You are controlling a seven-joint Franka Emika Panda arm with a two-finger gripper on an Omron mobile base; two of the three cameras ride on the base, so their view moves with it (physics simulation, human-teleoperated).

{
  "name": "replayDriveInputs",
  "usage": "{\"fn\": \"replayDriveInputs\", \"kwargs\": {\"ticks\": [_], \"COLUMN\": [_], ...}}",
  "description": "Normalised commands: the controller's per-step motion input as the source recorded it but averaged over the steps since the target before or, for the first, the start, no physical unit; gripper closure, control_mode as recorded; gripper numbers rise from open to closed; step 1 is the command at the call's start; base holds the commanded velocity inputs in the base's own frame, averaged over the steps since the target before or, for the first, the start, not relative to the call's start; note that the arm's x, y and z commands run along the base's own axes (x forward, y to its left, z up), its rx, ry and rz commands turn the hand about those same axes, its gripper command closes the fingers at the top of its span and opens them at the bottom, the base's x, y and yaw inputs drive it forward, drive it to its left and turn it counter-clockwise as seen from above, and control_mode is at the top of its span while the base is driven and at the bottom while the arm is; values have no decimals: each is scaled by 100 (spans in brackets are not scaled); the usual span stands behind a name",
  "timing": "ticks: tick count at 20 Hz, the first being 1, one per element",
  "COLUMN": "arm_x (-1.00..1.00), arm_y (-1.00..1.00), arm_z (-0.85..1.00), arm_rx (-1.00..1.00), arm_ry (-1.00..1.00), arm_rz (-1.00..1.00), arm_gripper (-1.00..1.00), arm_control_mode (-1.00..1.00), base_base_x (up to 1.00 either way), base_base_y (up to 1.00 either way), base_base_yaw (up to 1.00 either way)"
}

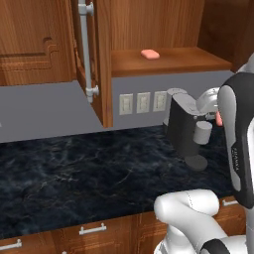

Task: Pick up the bar soap and bar soap from the sink, and place them back in the cabinet, and close the cabinet doors.

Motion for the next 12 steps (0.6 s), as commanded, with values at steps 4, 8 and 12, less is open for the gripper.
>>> {"fn": "replayDriveInputs", "kwargs": {"ticks": [4, 8, 12], "arm_x": [12, 16, 20], "arm_y": [0, 0, 0], "arm_z": [22, 13, 17], "arm_rx": [0, 0, 0], "arm_ry": [-17, -14, -11], "arm_rz": [0, 0, 0], "arm_gripper": [100, 100, 100], "arm_control_mode": [-100, -100, -100], "base_base_x": [0, 0, 0], "base_base_y": [0, 0, 0], "base_base_yaw": [0, 0, 0]}}
